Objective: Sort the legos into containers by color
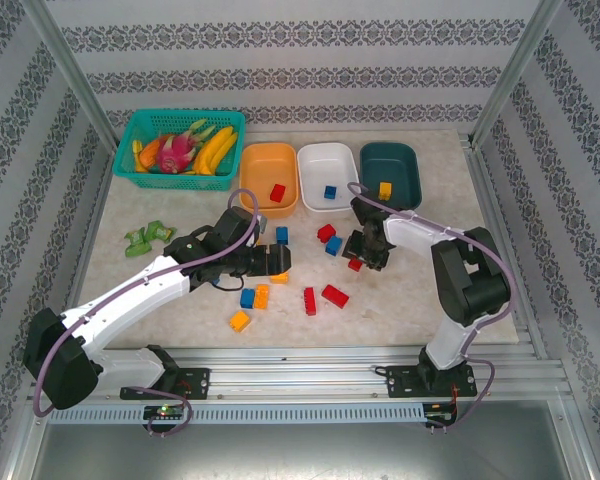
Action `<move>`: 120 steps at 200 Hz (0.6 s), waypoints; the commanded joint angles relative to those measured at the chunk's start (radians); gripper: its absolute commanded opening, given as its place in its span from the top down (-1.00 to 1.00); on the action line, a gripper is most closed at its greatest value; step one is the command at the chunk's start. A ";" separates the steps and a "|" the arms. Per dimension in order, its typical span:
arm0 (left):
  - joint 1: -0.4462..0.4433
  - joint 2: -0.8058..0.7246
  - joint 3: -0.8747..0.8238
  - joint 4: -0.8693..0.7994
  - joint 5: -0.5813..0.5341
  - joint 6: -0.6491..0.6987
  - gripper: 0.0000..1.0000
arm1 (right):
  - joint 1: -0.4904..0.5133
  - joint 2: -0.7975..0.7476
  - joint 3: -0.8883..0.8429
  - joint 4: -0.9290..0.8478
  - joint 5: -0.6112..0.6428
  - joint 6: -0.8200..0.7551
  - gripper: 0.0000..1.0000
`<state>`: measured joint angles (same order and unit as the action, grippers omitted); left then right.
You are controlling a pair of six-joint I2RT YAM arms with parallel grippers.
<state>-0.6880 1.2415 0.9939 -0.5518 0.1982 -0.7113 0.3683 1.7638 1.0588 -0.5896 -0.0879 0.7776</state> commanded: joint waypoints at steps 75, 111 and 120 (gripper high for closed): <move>0.171 -0.065 0.082 -0.073 -0.051 -0.071 -0.68 | 0.211 -0.046 0.334 -0.104 0.131 -0.200 0.43; 0.282 0.000 0.123 -0.048 -0.013 -0.076 -0.68 | 0.281 0.119 0.601 -0.118 0.080 -0.280 0.47; 0.302 0.019 0.134 -0.034 -0.010 -0.081 -0.68 | 0.285 0.165 0.661 -0.117 0.054 -0.301 0.47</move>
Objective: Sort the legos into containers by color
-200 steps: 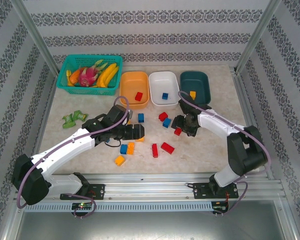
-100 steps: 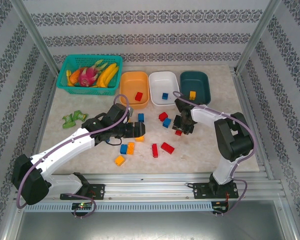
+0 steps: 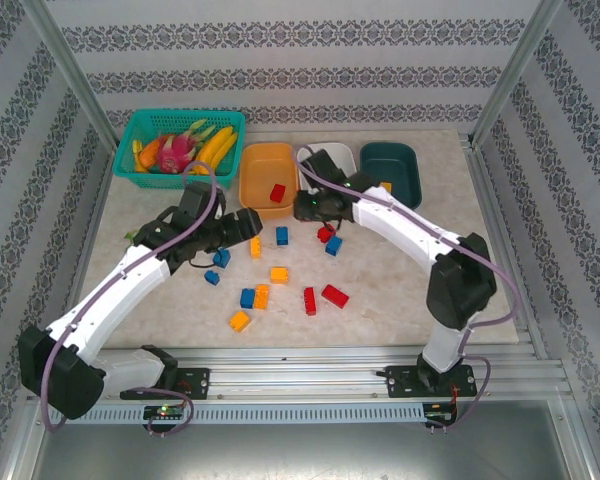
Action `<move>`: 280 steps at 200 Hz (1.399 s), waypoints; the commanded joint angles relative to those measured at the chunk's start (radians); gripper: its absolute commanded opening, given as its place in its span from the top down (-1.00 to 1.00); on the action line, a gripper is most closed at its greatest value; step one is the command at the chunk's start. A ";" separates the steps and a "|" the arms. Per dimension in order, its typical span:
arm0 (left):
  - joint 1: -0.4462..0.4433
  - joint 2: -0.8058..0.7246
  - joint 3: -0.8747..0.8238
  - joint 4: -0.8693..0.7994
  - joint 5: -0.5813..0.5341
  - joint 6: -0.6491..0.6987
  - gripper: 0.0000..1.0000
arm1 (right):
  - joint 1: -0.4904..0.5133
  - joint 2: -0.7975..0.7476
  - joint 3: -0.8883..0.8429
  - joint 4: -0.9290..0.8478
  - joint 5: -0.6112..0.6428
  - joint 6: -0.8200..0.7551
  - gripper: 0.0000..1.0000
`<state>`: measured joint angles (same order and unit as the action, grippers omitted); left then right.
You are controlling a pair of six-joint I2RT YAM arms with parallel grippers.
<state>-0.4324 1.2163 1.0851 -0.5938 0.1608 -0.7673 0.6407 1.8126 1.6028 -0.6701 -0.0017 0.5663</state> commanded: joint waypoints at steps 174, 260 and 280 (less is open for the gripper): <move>0.137 0.172 0.064 0.154 0.101 -0.027 -0.69 | -0.018 0.787 0.907 -0.205 -0.228 -0.136 0.42; 0.137 0.139 0.033 0.156 0.106 -0.045 -0.69 | -0.029 0.852 1.014 -0.223 -0.224 -0.082 -0.21; 0.137 0.130 0.039 0.132 0.094 -0.041 -0.69 | -0.026 0.802 1.014 -0.219 -0.215 -0.083 -0.30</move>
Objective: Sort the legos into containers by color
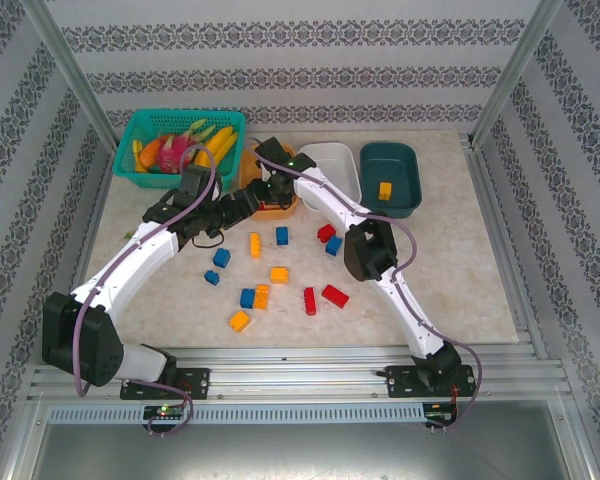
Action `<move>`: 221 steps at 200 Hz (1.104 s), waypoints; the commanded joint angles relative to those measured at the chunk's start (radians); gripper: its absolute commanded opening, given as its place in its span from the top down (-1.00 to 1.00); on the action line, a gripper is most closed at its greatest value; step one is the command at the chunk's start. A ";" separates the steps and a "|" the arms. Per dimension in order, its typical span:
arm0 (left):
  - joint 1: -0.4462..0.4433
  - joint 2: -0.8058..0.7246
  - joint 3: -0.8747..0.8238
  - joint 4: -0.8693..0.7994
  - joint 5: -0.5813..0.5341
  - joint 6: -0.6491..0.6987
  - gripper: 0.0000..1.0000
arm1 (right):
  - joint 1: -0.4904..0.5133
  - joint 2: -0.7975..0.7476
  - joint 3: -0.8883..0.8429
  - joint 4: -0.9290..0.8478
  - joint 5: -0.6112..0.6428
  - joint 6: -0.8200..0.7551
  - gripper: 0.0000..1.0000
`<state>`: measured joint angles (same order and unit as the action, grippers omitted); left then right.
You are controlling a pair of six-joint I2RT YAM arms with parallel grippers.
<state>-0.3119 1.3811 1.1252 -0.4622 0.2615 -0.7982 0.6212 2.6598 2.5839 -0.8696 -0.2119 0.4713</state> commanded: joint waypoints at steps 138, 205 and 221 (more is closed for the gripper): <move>0.015 -0.318 -0.125 -0.357 -0.058 0.030 -0.66 | 0.015 -1.097 -1.019 0.285 0.173 -0.015 -0.20; 0.016 -0.242 -0.251 -0.456 -0.146 0.060 -0.57 | 0.107 -1.261 -1.444 0.404 -0.019 0.015 -0.25; 0.017 -0.141 -0.241 -0.455 -0.158 0.112 -0.55 | 0.124 -1.259 -1.497 0.431 -0.042 0.030 -0.26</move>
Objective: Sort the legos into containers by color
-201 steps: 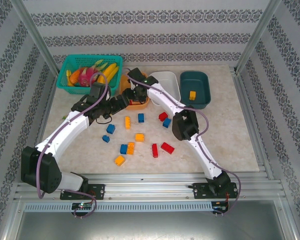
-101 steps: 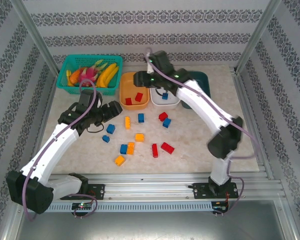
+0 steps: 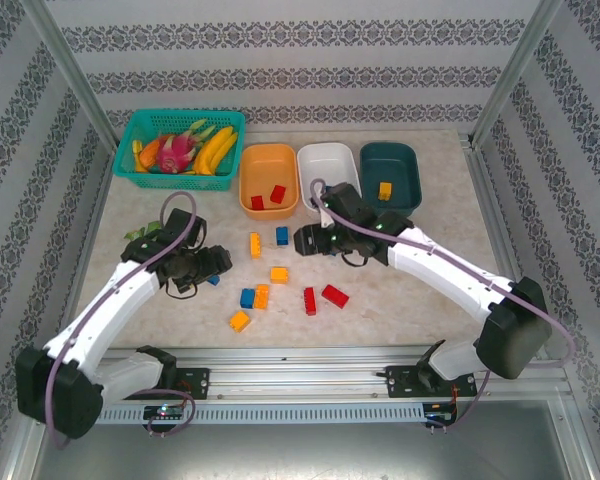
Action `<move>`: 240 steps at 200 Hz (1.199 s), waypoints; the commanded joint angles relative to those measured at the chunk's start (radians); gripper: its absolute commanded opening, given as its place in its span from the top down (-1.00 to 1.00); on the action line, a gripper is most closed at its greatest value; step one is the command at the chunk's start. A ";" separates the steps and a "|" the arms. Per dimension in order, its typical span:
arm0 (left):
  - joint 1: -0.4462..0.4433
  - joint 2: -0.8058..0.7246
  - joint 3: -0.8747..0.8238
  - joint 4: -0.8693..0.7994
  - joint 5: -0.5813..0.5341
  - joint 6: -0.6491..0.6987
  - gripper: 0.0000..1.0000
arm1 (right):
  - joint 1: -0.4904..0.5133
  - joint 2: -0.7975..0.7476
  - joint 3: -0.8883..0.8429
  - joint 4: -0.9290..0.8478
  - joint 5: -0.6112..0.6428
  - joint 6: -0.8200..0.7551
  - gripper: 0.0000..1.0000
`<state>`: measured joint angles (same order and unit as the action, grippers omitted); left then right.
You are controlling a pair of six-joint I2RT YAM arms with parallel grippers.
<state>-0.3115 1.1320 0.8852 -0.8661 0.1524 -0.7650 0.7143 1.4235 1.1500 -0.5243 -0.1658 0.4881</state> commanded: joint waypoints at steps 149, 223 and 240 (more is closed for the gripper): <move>0.090 0.422 -0.004 0.200 -0.070 -0.149 -0.11 | 0.020 -0.087 -0.183 0.219 -0.205 0.051 -0.46; 0.092 0.441 -0.020 0.235 -0.075 -0.149 0.30 | 0.005 -0.072 -0.177 0.235 -0.245 0.054 -0.54; 0.092 0.421 -0.021 0.220 -0.085 -0.150 0.37 | 0.002 -0.069 -0.175 0.235 -0.244 0.057 -0.53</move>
<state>-0.2333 1.5726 0.8772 -0.6434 0.0986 -0.9028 0.7284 1.3529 0.9749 -0.3042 -0.3874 0.5411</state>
